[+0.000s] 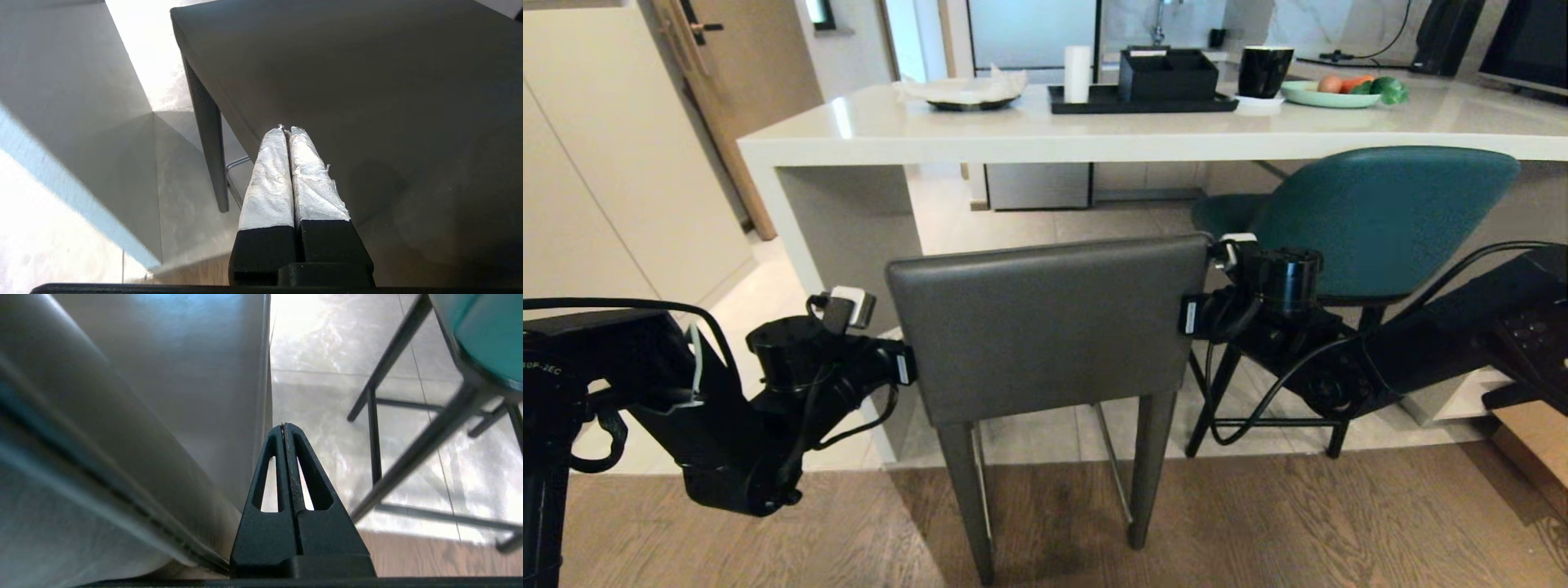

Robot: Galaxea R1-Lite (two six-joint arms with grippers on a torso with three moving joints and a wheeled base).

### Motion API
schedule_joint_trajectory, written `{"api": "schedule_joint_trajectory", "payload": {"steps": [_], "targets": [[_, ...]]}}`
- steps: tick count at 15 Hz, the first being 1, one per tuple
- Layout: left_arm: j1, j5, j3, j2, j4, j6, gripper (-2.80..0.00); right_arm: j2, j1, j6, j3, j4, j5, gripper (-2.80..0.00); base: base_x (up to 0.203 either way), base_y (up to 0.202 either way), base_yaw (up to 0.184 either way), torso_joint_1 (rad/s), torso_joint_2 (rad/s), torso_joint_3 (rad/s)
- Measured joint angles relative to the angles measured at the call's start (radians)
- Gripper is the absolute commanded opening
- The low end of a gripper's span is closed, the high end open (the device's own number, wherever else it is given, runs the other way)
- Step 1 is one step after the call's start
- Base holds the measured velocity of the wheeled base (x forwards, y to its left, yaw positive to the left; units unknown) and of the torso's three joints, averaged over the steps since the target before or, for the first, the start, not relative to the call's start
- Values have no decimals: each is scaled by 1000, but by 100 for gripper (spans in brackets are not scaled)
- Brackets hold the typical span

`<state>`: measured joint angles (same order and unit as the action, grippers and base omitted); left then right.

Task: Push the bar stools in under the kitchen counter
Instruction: Push the gray chair back under the dining table

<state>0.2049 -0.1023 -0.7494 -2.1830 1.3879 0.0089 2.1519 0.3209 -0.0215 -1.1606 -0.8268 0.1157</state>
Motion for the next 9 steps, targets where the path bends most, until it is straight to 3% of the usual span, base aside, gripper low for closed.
{"api": "schedule_joint_trajectory", "payload": {"steps": [9], "targets": [[-3, 1, -42, -14, -40, 0, -280, -29, 14, 1, 45, -5, -1, -280, 189, 0, 2, 1, 2, 3]]}}
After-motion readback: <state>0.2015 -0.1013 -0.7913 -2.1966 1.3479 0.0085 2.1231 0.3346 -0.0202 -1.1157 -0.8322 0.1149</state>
